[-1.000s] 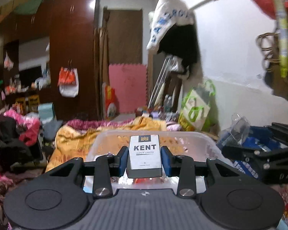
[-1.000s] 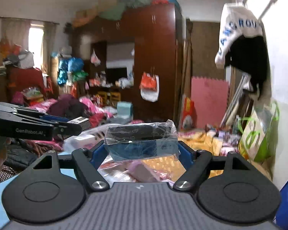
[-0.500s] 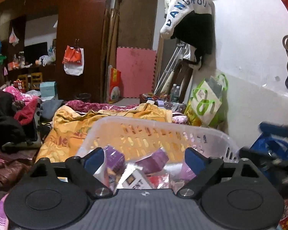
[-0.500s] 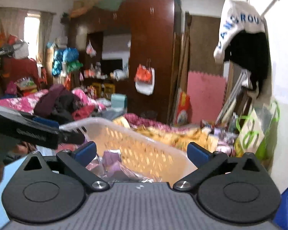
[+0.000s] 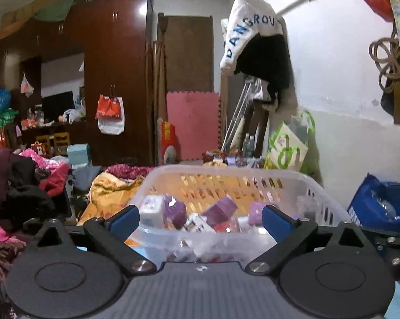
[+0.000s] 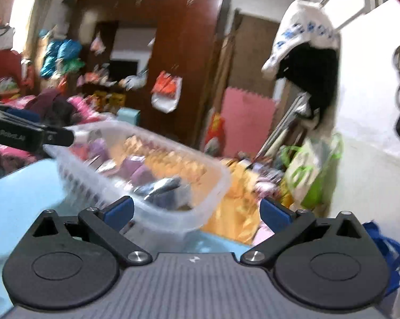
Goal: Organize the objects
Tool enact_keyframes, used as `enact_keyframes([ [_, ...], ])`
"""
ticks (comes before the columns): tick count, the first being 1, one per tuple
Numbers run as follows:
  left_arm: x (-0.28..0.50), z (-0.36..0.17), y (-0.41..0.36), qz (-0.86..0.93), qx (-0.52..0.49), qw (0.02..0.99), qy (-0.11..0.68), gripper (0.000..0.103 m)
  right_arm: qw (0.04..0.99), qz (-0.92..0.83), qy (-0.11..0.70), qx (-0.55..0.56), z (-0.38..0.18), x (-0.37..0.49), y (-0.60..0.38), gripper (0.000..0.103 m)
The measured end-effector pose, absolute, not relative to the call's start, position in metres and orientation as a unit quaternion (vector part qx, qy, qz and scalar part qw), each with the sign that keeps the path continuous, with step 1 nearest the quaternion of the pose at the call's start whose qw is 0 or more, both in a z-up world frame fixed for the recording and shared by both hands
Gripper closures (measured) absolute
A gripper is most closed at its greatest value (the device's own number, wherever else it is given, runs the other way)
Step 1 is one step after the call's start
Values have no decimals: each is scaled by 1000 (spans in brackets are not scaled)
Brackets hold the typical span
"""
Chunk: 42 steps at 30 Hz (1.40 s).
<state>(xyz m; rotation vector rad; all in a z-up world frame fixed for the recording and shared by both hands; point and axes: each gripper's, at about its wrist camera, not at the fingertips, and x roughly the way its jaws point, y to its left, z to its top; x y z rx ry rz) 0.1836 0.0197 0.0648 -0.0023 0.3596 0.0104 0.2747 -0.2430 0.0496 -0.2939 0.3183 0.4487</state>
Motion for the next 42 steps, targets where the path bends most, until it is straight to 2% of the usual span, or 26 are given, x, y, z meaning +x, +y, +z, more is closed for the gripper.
enact_keyframes([
  [14,147,68,-9,-39,27,984,172,3,953,246,145,-96,43,261,-254,0],
  [42,151,51,-8,-32,11,980,196,3,948,273,162,-36,38,262,-274,0],
])
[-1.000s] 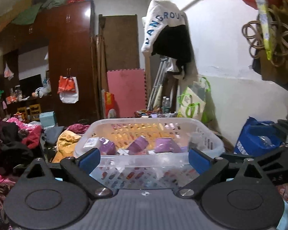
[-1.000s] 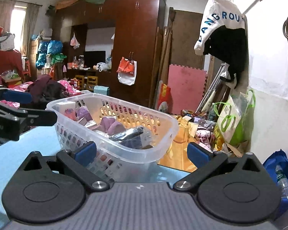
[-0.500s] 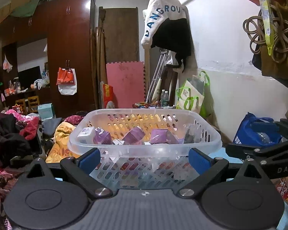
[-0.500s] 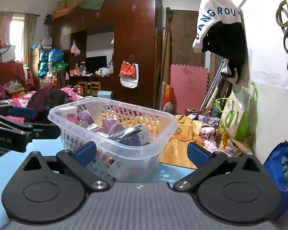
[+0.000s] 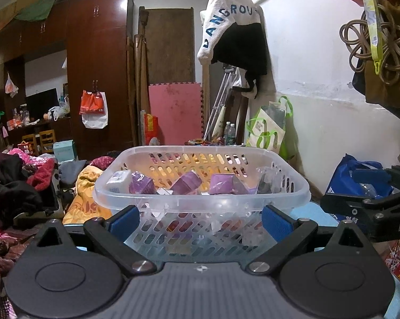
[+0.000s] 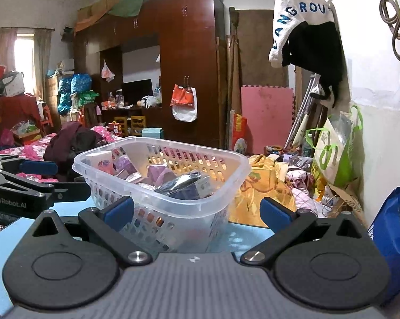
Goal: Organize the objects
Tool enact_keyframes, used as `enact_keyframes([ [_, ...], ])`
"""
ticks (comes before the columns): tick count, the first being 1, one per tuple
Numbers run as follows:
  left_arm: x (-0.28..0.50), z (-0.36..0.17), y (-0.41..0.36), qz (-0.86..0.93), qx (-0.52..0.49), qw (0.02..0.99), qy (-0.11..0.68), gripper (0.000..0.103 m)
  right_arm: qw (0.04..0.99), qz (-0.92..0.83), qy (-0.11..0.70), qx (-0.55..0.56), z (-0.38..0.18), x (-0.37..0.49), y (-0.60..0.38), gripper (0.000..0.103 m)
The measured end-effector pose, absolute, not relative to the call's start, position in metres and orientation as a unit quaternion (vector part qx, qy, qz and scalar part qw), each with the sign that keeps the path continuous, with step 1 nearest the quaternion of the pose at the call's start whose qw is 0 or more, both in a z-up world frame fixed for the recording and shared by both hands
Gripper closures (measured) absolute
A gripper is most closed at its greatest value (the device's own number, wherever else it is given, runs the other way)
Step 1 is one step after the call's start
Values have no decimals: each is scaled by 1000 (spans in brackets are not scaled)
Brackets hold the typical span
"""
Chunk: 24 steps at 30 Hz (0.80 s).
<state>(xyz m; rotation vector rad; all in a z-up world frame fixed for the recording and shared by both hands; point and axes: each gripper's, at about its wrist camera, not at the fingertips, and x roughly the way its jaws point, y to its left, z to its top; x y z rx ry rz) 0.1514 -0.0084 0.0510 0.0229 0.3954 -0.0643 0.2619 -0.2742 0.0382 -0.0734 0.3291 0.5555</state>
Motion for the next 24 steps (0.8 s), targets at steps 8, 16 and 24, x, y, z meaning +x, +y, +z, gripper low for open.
enact_keyframes([
  [8,148,51,-7,-31,-2,982,187,3,944,283,168,-27,36,262,-276,0],
  [16,151,50,-6,-26,-2,982,188,3,943,288,166,-21,37,259,-277,0],
  [24,150,52,-6,-25,0,983,184,3,943,288,165,-21,36,258,-277,0],
])
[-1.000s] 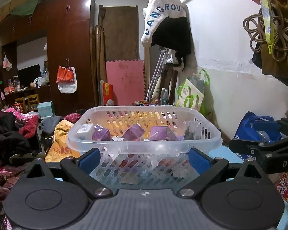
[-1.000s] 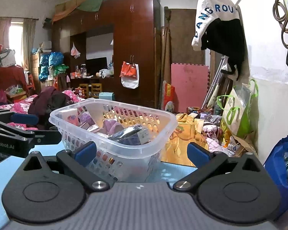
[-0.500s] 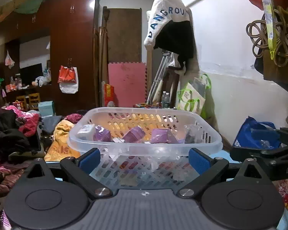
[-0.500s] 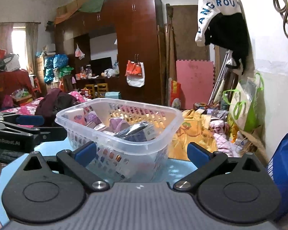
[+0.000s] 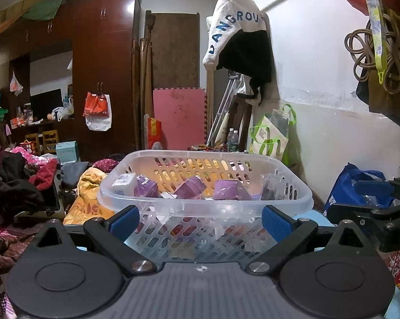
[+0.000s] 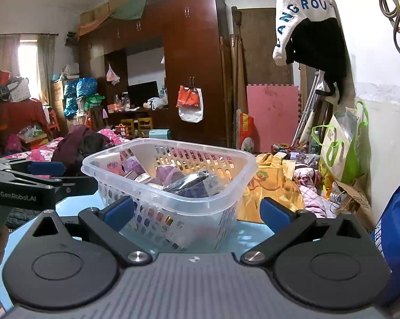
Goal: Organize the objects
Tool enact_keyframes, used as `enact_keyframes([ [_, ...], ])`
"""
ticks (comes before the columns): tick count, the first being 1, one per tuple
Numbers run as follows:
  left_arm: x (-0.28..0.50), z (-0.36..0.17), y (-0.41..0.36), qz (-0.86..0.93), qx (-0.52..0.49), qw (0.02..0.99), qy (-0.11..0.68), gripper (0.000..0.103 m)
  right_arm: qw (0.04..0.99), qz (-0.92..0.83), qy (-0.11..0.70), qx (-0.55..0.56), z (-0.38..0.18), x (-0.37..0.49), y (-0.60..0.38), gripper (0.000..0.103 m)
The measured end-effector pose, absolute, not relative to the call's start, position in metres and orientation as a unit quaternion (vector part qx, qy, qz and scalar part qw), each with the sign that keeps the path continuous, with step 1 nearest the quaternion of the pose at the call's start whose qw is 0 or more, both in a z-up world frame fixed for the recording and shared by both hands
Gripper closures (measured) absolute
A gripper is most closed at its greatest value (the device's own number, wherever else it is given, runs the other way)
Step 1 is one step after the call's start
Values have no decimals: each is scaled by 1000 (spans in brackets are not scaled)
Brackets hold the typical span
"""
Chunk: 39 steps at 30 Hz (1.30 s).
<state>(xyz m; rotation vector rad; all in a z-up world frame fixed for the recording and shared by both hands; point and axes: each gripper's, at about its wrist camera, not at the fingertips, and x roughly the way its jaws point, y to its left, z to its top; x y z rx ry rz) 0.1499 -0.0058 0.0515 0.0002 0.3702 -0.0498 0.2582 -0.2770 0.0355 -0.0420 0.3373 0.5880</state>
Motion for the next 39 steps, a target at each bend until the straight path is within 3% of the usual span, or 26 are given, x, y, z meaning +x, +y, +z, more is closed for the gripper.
enact_keyframes([
  [39,160,46,-3,-29,-4,979,201,3,943,287,166,-18,37,258,-280,0],
])
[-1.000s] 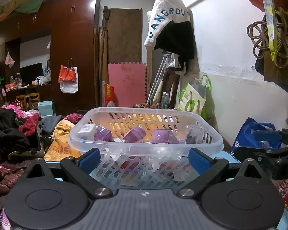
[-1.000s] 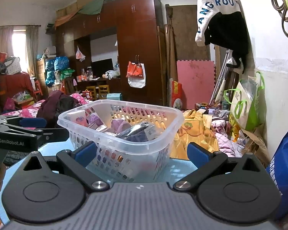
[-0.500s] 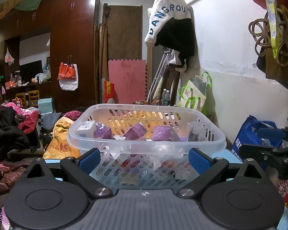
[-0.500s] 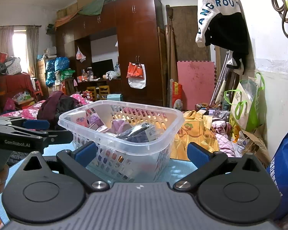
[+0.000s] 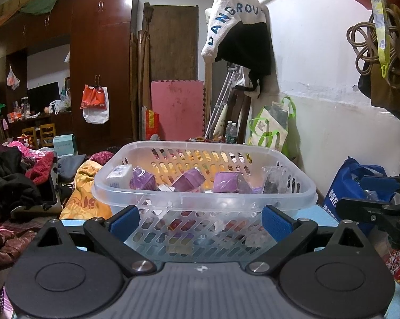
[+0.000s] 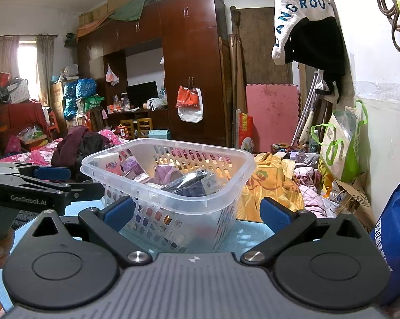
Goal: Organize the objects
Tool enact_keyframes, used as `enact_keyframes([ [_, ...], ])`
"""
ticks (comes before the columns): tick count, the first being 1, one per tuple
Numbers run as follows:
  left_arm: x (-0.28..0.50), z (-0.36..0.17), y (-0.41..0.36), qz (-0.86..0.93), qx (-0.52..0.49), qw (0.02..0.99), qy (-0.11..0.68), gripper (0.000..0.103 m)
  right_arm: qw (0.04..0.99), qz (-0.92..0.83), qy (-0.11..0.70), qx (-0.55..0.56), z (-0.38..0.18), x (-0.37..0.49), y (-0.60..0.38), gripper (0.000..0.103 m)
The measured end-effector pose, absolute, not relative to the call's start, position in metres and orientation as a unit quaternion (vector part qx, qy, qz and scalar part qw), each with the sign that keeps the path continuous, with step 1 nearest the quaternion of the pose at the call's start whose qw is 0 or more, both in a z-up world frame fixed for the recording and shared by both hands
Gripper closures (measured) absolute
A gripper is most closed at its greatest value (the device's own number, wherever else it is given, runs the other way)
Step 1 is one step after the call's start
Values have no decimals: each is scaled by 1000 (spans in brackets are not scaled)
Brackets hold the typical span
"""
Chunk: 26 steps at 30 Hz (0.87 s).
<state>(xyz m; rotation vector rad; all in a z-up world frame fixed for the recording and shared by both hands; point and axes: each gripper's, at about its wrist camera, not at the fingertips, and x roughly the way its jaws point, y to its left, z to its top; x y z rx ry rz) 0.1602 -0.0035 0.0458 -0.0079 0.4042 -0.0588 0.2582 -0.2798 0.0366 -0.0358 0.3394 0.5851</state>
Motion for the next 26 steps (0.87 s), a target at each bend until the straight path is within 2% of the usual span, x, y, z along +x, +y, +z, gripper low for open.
enact_keyframes([
  [26,167,48,-12,-38,-3,980,196,3,944,287,163,-21,39,259,-280,0],
])
